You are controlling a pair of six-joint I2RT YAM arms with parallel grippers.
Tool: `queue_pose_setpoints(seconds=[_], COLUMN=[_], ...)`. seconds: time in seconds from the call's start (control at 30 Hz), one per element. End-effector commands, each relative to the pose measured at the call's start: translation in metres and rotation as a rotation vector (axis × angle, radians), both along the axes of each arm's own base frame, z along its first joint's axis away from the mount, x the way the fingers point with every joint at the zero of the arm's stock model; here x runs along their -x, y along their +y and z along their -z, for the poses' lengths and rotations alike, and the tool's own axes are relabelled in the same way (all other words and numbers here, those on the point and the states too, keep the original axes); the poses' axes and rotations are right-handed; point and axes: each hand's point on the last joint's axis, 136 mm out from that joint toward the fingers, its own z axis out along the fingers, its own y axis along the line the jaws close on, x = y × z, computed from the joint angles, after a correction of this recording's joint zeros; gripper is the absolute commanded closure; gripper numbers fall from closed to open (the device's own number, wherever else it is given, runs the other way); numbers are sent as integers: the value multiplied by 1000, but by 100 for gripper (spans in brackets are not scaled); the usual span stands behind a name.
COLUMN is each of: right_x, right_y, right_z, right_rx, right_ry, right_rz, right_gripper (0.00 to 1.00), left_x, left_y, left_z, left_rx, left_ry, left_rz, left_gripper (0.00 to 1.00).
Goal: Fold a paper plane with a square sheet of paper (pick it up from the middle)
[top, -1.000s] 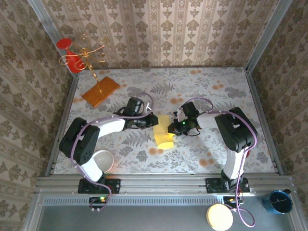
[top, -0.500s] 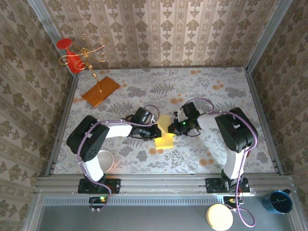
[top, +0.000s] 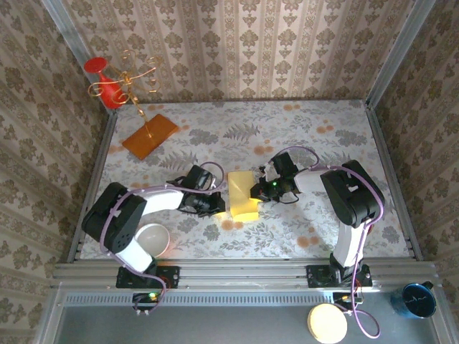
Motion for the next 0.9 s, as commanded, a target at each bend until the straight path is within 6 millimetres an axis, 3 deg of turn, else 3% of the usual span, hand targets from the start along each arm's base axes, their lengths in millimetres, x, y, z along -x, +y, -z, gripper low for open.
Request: queue_pose_setpoints(seconds=[0.0, 0.13, 0.33, 0.43, 0.7, 0.8, 0.87], right_x=[73, 75, 77, 77, 73, 72, 73], right_y=[-89, -90, -89, -89, -90, -90, -90], right_z=[89, 91, 93, 93, 93, 92, 92], right_rx=[440, 439, 433, 432, 437, 436, 436], right_ry=[315, 320, 323, 322, 316, 315, 315], right_rz=[118, 122, 124, 124, 130, 131, 130], right_gripper=[98, 98, 98, 98, 98, 98, 98], left_x=[-5, -15, -3, 8, 48, 57, 50], left_y=[-15, -50, -70, -59, 0, 17, 17], left_z=[-27, -39, -11, 5, 43, 41, 25], left_rx=[30, 119, 82, 38, -109, -150, -125], left_ry=[-62, -86, -19, 10, 94, 103, 71], left_rz=[31, 44, 104, 113, 138, 140, 125], left_gripper=[91, 91, 91, 91, 91, 91, 91])
